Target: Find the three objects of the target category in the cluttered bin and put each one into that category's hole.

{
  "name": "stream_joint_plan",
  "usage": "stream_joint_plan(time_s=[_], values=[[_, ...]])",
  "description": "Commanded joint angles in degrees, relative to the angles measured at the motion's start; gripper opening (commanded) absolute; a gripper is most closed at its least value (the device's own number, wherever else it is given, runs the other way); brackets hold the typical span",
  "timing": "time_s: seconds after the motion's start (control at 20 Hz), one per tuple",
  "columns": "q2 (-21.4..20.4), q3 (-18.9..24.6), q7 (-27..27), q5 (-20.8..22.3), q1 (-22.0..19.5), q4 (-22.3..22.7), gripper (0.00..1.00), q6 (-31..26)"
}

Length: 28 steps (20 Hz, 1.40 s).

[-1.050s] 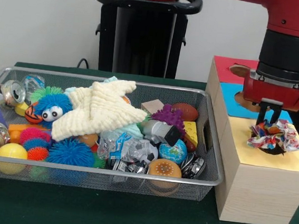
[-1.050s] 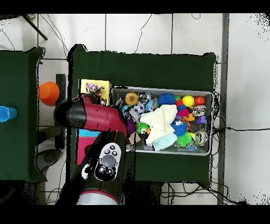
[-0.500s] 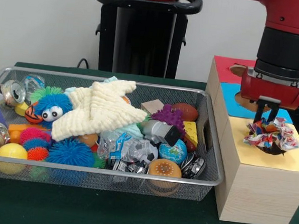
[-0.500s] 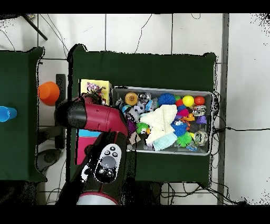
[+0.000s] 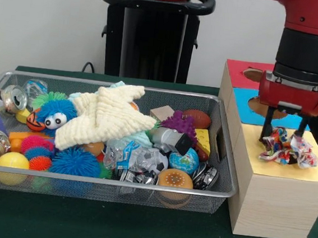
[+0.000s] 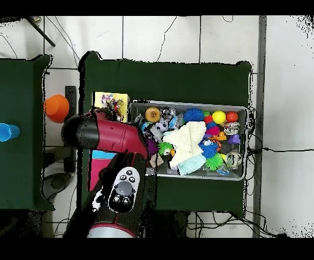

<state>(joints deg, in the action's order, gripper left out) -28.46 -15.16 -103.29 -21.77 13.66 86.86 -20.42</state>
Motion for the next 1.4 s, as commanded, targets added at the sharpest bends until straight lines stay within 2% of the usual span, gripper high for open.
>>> stream_joint_plan(time_s=[0.05,0.25,0.5,0.8,1.4], values=[[2.88,-1.03,-15.25,-1.36,0.75,2.59,1.00,-6.19],[3.64,-2.34,-15.40,-1.39,1.60,1.32,1.00,-7.03],[3.57,-2.10,-16.44,-2.96,1.35,2.58,1.00,-6.64],[1.81,-0.86,-14.21,-2.69,0.16,3.81,1.00,-7.87],[0.01,-1.12,-13.77,-2.23,0.36,3.95,1.00,-10.87]])
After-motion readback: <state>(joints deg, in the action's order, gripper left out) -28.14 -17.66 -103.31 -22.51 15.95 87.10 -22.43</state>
